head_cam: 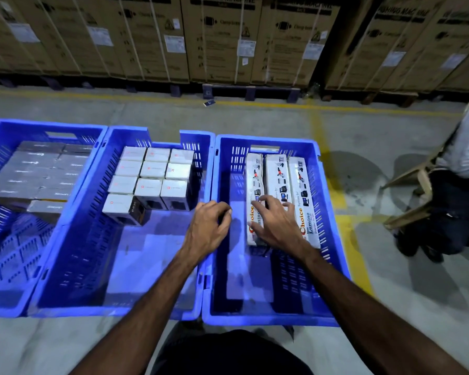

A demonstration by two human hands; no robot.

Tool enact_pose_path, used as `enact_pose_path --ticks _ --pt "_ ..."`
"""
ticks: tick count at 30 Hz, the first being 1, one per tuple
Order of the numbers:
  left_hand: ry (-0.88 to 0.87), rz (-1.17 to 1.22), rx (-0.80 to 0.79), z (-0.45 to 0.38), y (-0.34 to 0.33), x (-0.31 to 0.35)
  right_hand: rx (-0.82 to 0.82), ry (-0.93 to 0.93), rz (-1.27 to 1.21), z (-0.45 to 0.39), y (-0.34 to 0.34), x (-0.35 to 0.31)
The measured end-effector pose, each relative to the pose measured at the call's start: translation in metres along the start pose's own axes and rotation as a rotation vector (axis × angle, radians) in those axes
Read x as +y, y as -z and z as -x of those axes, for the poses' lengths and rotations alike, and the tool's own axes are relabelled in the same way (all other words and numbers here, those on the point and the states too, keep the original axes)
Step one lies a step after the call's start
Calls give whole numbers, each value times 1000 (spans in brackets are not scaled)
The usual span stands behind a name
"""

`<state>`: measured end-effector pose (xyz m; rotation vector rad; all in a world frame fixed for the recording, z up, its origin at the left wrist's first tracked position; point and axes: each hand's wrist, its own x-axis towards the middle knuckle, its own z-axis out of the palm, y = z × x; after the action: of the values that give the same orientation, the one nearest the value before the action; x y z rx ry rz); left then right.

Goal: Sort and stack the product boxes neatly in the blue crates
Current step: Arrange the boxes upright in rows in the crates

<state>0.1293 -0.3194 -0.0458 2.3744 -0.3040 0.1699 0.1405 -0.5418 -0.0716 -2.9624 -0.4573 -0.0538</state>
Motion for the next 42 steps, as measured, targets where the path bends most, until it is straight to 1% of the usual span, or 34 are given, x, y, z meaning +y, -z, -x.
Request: enact_pose_path --ticks 2,5,8,13,16,24,37,42 --pt "-11 -6 10 0 1 0 -44 82 35 3 1 -6" --pt "-19 -7 17 -1 0 -1 -164 183 102 2 -1 -14" --pt "-19 -12 20 -1 -1 -1 -287 171 182 -1 -2 -17" --pt "-33 -8 14 -1 -1 -3 -349 101 280 5 -5 -15" --pt "-35 -9 18 0 0 -2 -351 98 332 7 -11 -15" --pt "-44 -8 16 0 -1 -3 -267 86 327 12 -17 -24" --pt "-49 8 14 0 -1 -6 -267 43 289 18 -15 -33" --pt "-49 25 15 0 -1 -6 -287 -10 254 25 -12 -38"
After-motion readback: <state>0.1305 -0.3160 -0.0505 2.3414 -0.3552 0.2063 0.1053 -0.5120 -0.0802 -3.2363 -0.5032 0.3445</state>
